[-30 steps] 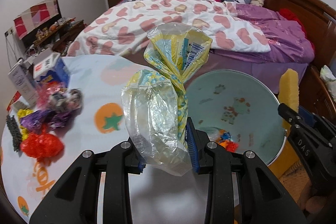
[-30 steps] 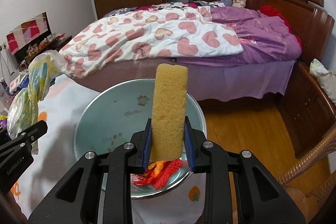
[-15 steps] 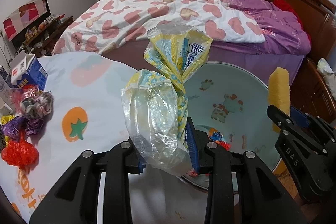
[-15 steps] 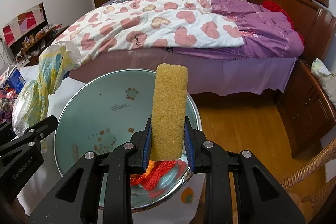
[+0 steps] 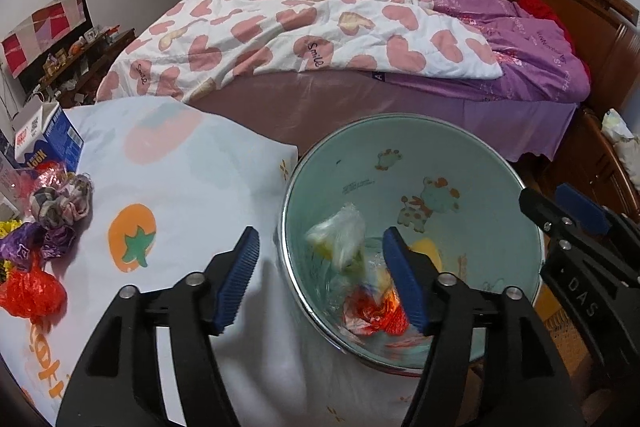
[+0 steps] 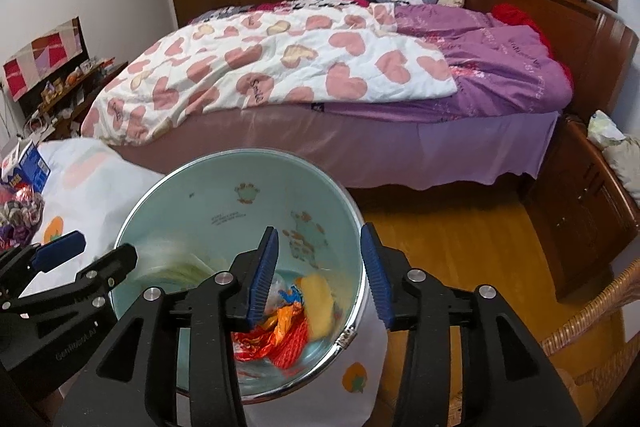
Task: Collect trash
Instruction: 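Open both tools over the bin to drop sponge and bag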
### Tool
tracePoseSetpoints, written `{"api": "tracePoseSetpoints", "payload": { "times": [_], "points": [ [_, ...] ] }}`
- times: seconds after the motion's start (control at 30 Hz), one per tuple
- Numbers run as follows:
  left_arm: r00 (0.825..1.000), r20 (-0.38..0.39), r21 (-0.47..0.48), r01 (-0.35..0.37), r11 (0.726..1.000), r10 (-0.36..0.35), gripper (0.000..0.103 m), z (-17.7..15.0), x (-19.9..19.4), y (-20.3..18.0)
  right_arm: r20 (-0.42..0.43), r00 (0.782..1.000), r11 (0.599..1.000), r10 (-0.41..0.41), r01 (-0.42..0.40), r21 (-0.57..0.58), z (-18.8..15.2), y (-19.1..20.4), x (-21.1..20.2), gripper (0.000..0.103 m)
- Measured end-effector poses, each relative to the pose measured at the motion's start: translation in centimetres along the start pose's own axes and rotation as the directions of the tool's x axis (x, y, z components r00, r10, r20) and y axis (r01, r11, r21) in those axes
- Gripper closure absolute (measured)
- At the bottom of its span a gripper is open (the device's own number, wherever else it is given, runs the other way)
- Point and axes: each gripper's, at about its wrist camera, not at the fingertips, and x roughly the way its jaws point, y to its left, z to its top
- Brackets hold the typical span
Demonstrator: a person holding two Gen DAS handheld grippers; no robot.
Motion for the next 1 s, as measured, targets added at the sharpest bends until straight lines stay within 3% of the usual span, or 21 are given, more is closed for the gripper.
{"api": "tracePoseSetpoints", "payload": {
  "times": [0.03,0.13,0.2,0.67,1.0],
  "points": [
    [1.000,0.004,-0.002,-0.002,1.000,0.002,0.031,0.0,-0.2,0.1,0.010,1.000,1.000,-0.003,0.003,0.008,0.1,-0.1,-0.4,0.056],
    [0.999,0.030,-0.013,-0.025,1.000,0.025,0.017,0.0,-1.4,0.7,0.044,0.999,1.000,-0.017,0.016,0.020,0.1,-0.2,-1.5,0.039],
    [0.997,0.055,-0.018,-0.049,0.999,0.050,0.013,0.0,-2.4,1.3,0.066,0.998,1.000,-0.021,0.019,0.024,0.0,0.0,-2.2,0.032],
    [0.984,0.067,-0.136,-0.158,0.978,0.168,0.006,-2.5,-6.4,8.6,0.105,0.993,0.998,0.058,-0.055,-0.032,-0.2,6.0,-5.4,0.026],
    [0.968,0.030,-0.245,-0.234,0.941,0.248,0.006,-5.9,-8.3,15.9,0.091,0.984,0.983,0.152,-0.141,-0.119,-1.0,13.1,-6.4,0.026]
  ]
}}
